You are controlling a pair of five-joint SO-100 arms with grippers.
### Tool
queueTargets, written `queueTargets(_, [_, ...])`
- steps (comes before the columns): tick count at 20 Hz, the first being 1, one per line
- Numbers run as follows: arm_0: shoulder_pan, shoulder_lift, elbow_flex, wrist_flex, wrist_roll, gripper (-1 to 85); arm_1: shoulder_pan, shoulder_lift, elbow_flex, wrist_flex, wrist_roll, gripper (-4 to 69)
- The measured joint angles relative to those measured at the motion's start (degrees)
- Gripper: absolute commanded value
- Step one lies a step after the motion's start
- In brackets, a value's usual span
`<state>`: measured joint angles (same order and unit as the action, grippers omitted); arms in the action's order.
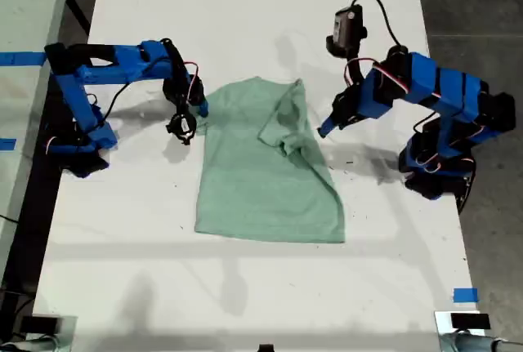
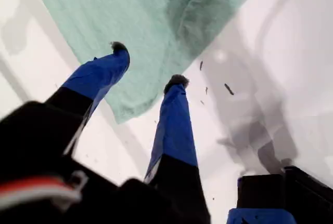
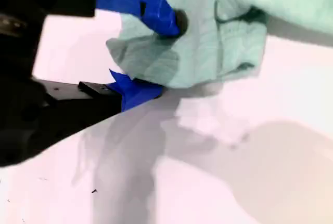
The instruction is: Fold tshirt
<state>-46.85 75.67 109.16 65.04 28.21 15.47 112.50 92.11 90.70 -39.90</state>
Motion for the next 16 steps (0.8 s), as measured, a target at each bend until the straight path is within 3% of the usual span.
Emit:
queueTargets(3, [-0.2, -0.2, -0.2, 0.0, 0.4, 0.1, -0.1, 0.4, 1.2, -0.8, 0.2, 17.9])
queueTargets(9, [0.0, 1.1, 1.0, 3.4, -0.5, 0.1, -0.6, 2.3, 3.5, -1.9, 0.5, 17.3])
queueTargets(16, [3.1, 20.4, 1.9, 9.9, -3.3, 0.0, -0.8, 6.1, 6.1, -2.5, 1.5, 16.7])
